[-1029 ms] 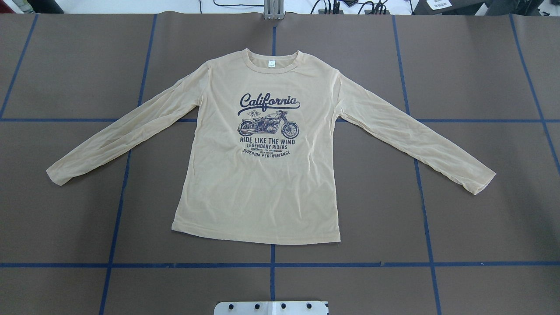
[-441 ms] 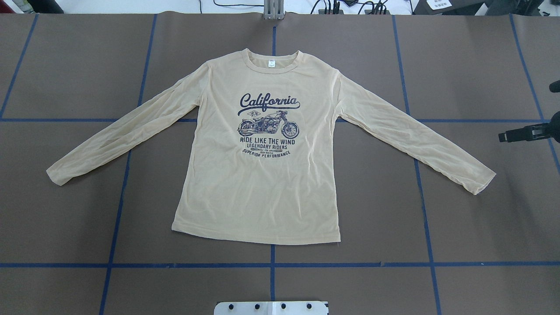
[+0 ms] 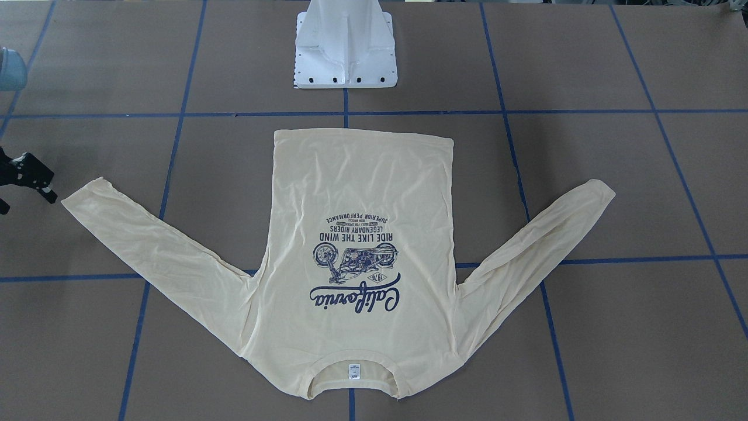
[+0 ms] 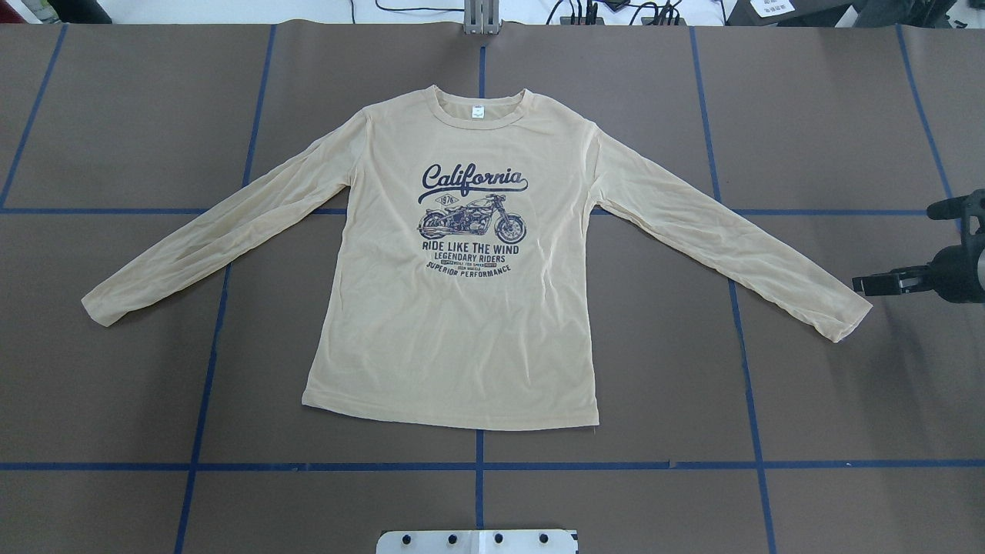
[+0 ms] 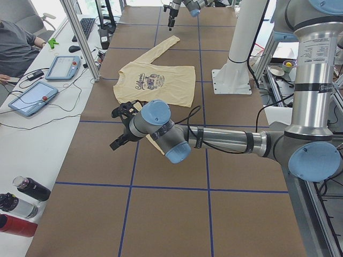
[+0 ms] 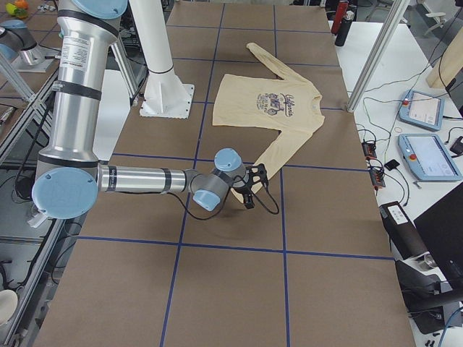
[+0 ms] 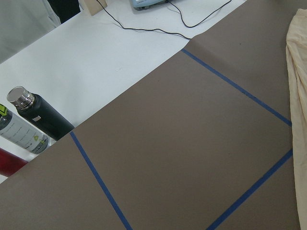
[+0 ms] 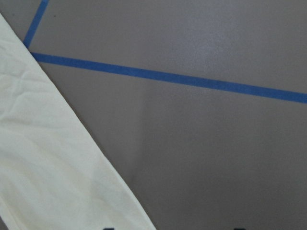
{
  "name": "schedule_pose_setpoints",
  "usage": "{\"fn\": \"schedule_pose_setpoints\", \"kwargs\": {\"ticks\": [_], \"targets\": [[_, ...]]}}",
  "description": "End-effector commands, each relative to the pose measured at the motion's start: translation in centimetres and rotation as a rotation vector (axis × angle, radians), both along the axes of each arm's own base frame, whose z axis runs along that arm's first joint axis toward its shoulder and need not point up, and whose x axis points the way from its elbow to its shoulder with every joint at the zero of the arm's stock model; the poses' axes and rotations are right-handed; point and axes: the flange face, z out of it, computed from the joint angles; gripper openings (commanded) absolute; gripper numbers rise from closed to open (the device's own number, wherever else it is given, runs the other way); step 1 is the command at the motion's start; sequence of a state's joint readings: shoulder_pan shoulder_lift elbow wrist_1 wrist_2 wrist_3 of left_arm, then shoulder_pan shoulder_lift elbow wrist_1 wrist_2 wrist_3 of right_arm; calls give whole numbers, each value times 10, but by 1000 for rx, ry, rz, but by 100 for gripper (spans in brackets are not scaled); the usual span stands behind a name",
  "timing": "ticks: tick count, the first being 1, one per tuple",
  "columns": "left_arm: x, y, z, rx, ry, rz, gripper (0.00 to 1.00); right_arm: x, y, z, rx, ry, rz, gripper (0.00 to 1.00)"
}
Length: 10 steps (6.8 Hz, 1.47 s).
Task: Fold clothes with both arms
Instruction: 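Move the right gripper to the cuff of the sleeve nearest it and grasp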
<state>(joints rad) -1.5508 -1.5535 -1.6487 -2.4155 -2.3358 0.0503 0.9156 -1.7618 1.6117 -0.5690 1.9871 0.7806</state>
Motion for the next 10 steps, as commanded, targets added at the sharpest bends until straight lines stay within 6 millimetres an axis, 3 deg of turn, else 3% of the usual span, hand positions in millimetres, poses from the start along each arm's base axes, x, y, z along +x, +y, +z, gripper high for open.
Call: {"fn": "schedule_pose_setpoints", "kwargs": {"ticks": [1,6,8,9,10], "targets": [[0,1,1,2,0,1,100,-8,12,9,-1,25,-15,76],[0,1,0,4,-1,1,100,-24,13,17,4,45,-32,68],[0,1,0,4,-1,1,100,-24,13,15,5,42,-33,17],[0,1,1,3,-1,1,100,-24,12,13,9,39,-32,5],[0,1,1,2,0,1,100,-24,12,12,10,38,-32,0]]}}
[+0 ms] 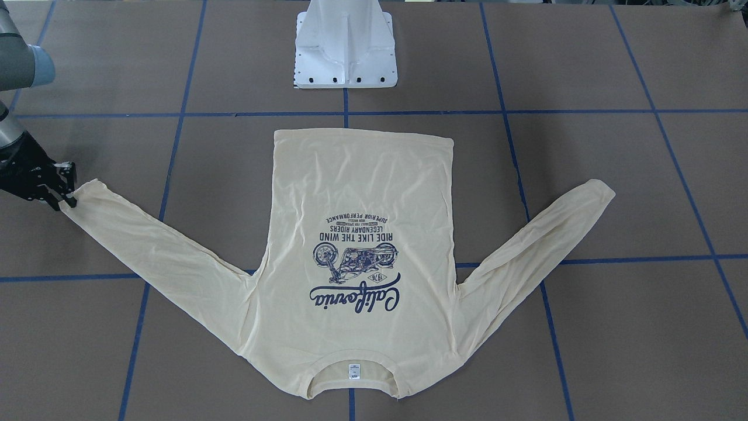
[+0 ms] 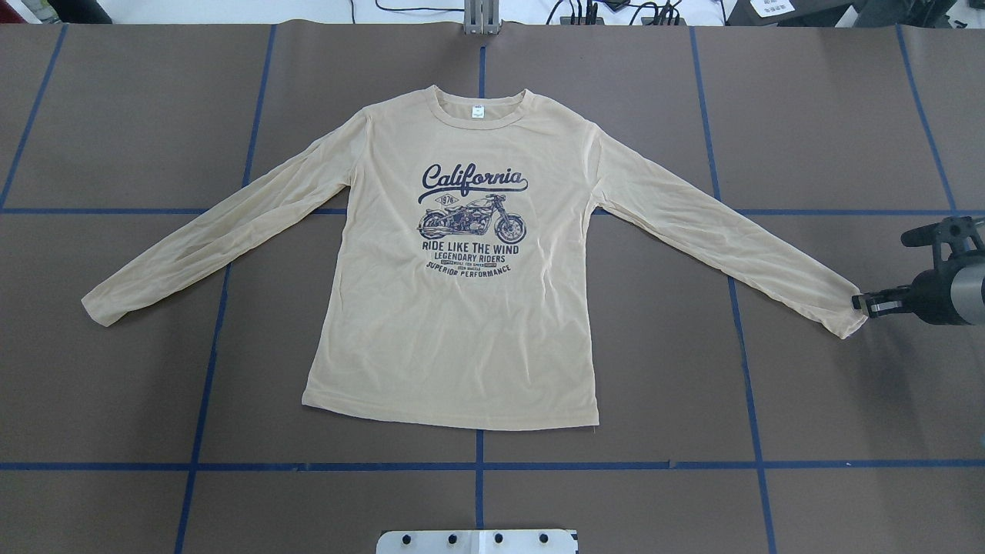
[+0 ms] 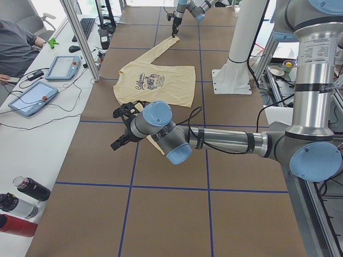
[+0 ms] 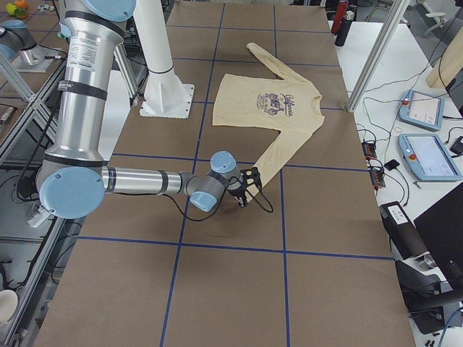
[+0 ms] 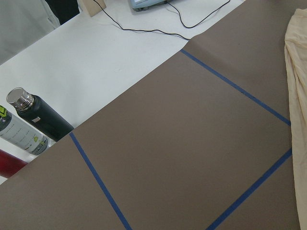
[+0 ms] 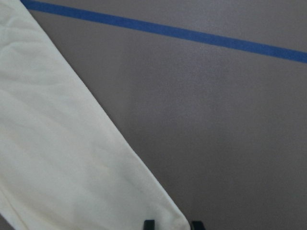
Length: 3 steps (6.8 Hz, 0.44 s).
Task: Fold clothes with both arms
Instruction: 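Move the right gripper to the cuff of the sleeve nearest it and grasp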
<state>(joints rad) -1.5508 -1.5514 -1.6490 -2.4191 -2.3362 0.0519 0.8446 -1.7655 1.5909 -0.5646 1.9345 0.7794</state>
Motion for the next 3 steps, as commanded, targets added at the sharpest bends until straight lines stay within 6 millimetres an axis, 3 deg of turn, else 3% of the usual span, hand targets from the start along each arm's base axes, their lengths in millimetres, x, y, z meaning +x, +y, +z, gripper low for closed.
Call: {"fn": "schedule_pose_setpoints", "kwargs": {"ticks": [1,3], "targets": [[0,0,0,0,0,0,100,0,0,-2,4,-3,1,0],[0,1,1,1,0,0,100,1,-2,-24,35,-30,3,0]]}}
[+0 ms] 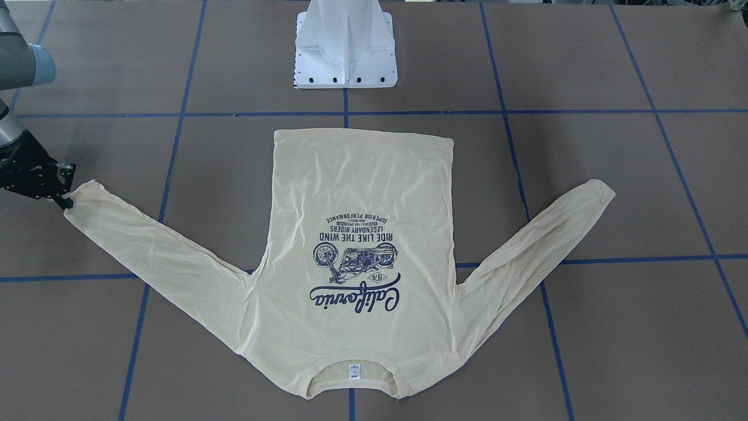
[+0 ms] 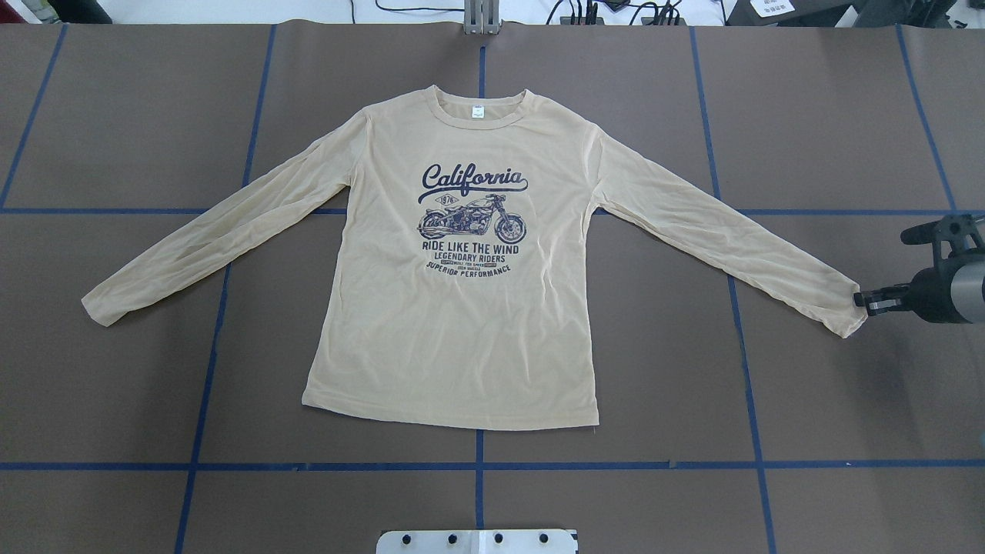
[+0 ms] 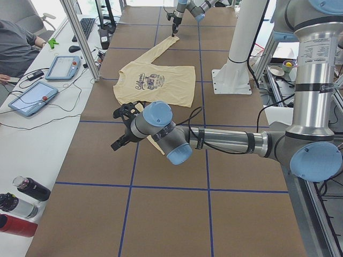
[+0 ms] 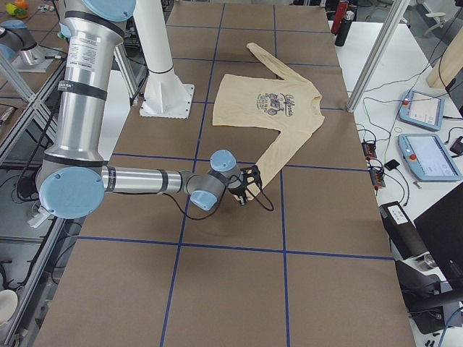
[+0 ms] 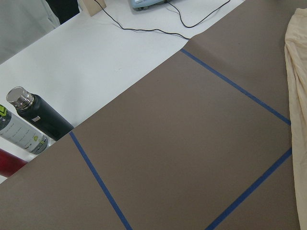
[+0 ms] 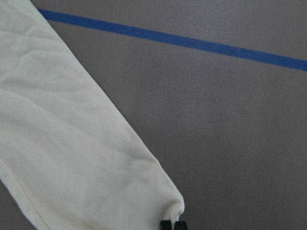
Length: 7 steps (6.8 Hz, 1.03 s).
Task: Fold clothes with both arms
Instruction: 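Move the right gripper to the cuff of the sleeve nearest it and grasp, then lift the sleeve with the right gripper and carry it across the shirt chest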
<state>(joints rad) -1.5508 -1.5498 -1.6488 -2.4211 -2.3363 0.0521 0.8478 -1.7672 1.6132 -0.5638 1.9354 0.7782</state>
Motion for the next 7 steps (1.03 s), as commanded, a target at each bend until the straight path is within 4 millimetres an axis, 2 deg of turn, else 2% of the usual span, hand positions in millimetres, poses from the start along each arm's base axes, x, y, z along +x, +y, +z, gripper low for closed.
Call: {"fn": "schedule_pose_setpoints", "kwargs": {"ticks": [1,2,3,5,6,7], "targets": [[0,0,1,0,0,-2,100,-2,-2,-37,40,-46,-4,0],[0,0,1,-2,0,-2,100,-8,-10,-65,52,-59,-3,0],[0,0,1,-2,1,-1,100,-30,-35,-117,50,-58,-1,0],[0,0,1,-2,0,-2,100,-81,-102,-218,19,-26,18,0],[-1,0,1,-3,2,-3,100,-104,-128,-281,-4,-31,35,0],[0,0,2,-4,1,-3,100,-124,-149,-327,-2,-38,41,0]]}}
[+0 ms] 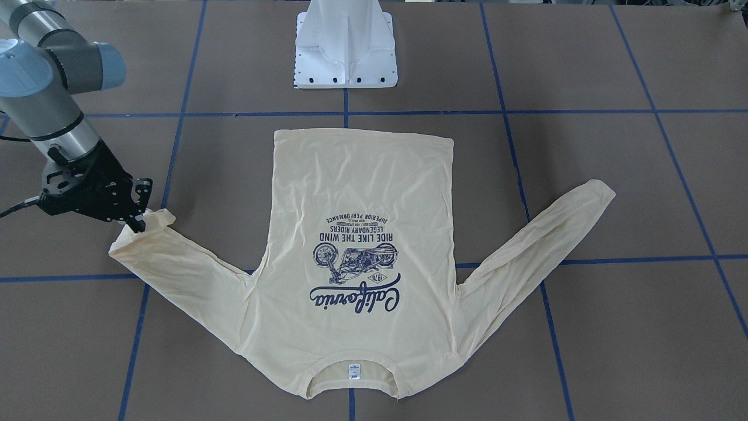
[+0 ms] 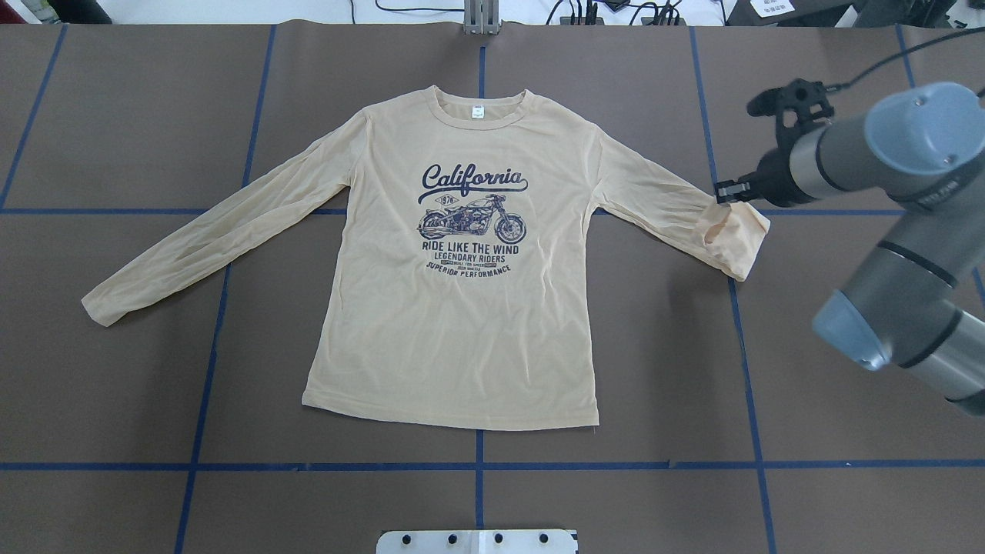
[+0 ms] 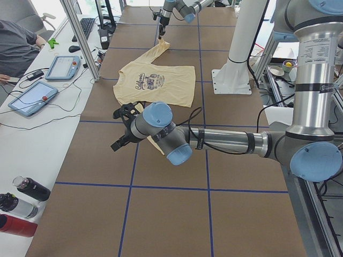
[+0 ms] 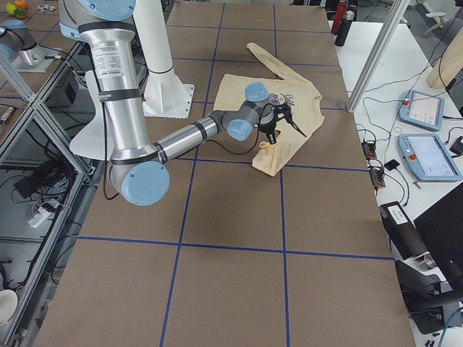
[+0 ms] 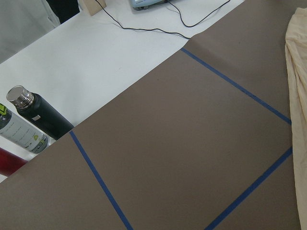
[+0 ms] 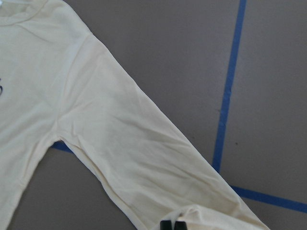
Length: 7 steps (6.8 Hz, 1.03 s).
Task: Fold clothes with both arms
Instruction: 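Lift the sleeve with the right gripper and carry it across the shirt chest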
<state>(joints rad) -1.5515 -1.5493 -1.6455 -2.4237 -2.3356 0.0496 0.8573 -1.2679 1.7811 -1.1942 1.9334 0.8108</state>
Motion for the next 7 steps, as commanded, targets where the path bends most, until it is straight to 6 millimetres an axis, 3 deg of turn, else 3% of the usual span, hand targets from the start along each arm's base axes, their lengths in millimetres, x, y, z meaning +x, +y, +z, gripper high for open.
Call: {"fn": "schedule_pose_setpoints", "kwargs": {"ticks": [1,3,5,6,7], "targets": [[0,0,1,-1,1,-1,100,-43,-49,-91,17,-19,28,0],[0,1,0,-1,1,-1,100,-86,-90,-154,29,-39,107,0],[0,1,3,-7,2,0,100,-138,-104,-215,63,-40,106,0],[0,1,5,-13,2,-2,100,-173,-104,-256,84,-41,102,0],[0,1,5,-14,3,-1,100,-208,-96,-279,107,-45,101,0]]}}
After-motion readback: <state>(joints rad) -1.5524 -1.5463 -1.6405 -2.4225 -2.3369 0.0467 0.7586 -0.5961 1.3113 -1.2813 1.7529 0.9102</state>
